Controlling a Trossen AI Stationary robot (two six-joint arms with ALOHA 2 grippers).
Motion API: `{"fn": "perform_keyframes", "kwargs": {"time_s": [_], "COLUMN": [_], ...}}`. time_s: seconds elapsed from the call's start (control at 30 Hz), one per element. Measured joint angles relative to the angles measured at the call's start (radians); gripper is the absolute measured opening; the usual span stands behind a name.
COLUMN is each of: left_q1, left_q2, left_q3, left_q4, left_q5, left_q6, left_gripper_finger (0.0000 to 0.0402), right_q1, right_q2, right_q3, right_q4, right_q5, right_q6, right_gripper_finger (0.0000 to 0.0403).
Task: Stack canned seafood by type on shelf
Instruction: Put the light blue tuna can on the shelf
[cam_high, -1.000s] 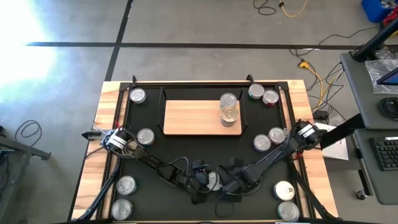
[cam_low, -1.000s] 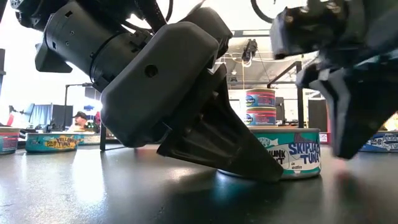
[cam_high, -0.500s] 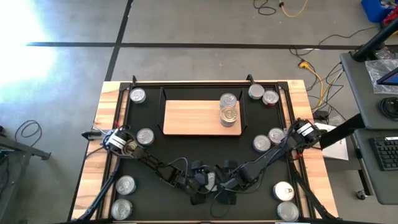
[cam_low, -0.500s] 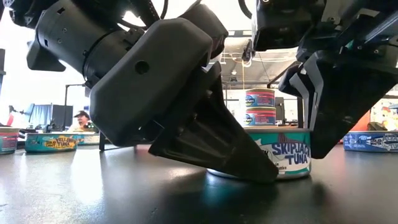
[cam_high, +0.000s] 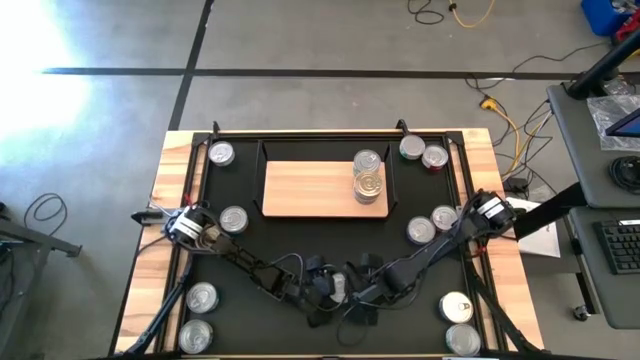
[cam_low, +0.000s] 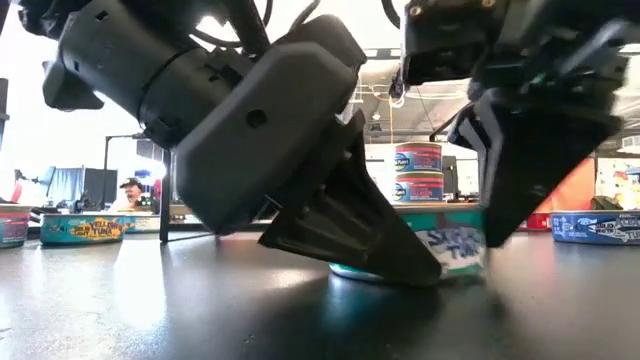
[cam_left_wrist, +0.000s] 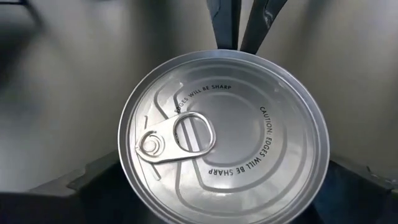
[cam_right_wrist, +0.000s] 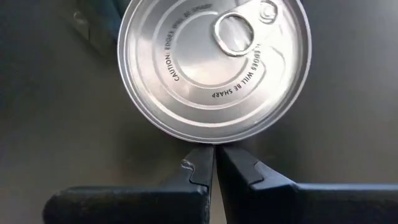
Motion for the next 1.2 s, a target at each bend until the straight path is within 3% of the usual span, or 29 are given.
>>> {"fn": "perform_keyframes", "kwargs": {"time_s": [0.37, 0.67, 0.87, 1.2], "left_q1": [-0.009, 0.015, 0.097, 0.307], "left_q2": [-0.122, -0.373, -0.505, -0.654], "left_q3": [0.002, 0.002, 0.001, 0.001], "left_q4": [-0.203, -0.484, -0.665, -0.788], "left_q5": [-0.079, -0.089, -0.082, 0.074], "left_q6": [-0.065, 0.050, 0.087, 0.173], "left_gripper_finger": [0.0371, 0.0371, 0.0371, 0.0371], "right_q1": [-0.002, -0.002, -0.001, 0.002], "right_q2": [-0.074, -0.219, -0.279, -0.278], "right_q3": [0.042, 0.118, 0.129, 0.129], "right_q4": [-0.171, -0.277, -0.267, -0.268], "right_q5": [0.019, 0.232, 0.359, 0.354], "right_q6": [-0.048, -0.058, -0.063, -0.052], "right_gripper_finger": [0.0012, 0.0012, 0.0012, 0.0012]}}
